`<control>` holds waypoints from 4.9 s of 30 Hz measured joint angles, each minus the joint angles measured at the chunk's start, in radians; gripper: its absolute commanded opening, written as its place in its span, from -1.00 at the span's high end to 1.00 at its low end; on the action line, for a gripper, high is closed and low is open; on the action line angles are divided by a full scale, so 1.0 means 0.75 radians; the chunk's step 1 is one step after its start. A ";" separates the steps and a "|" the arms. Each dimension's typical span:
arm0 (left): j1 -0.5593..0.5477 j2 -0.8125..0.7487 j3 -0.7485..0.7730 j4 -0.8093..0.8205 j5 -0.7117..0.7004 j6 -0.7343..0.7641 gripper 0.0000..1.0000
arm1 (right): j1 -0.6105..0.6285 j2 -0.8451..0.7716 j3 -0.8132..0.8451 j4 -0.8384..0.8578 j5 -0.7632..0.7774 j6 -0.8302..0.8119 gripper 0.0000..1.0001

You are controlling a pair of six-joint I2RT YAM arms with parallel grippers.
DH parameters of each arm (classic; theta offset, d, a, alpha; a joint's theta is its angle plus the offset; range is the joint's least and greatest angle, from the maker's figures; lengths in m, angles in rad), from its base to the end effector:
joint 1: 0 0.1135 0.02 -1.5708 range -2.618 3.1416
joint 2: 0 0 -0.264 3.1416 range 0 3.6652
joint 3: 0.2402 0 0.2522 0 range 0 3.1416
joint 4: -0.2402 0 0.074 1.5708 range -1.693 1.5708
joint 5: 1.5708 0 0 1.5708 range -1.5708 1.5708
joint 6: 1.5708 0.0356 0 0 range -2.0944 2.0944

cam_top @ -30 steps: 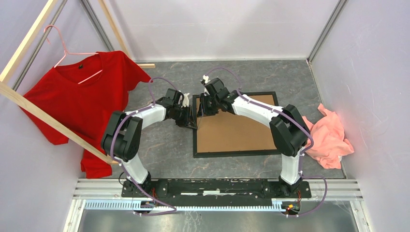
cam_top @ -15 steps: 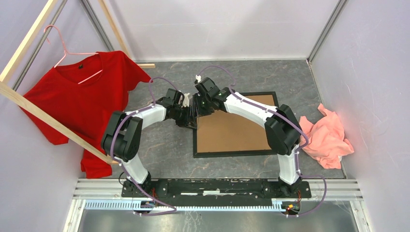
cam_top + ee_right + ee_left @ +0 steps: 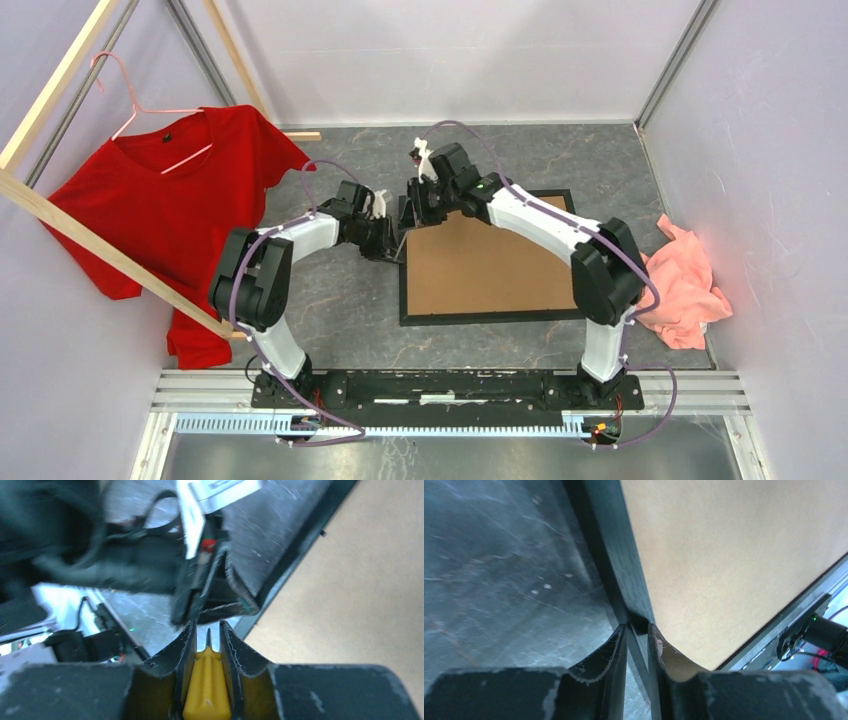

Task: Take the photo out of the frame
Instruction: Release the photo frame item from the photo frame, then adjust the screwdriver, then release the photo frame item from the photo frame.

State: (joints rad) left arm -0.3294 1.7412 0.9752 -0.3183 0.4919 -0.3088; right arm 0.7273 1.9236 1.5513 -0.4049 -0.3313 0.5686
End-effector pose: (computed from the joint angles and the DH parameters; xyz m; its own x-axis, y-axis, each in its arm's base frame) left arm 0.3089 -0.1234 0.1539 -0.9470 0.0407 -0.3185 0.2165 0.8134 -0.5399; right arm 0.3195 0.2998 0.2525 -0.8732 -0.0956 -0.4779 -0.3937 0.7164 0.5761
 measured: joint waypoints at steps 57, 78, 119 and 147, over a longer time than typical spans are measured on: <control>-0.015 0.141 0.253 0.546 0.993 -0.160 0.51 | -0.519 -0.070 -0.778 1.788 -0.789 0.765 1.00; -0.024 0.320 0.829 -0.765 1.043 0.954 0.96 | -0.564 -0.205 -0.560 0.803 -1.010 0.043 -0.20; -0.095 0.407 0.841 -1.238 1.051 1.409 0.96 | -0.507 -0.290 -0.736 0.788 -1.214 0.071 0.81; 0.230 0.253 0.667 -0.299 0.357 0.426 -0.25 | -0.574 -0.087 -0.452 0.572 -0.865 0.014 1.00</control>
State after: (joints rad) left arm -0.1570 1.9308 1.4754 -0.5423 0.7597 0.0105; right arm 0.2966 1.8584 1.2125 0.0242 -0.9802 0.5793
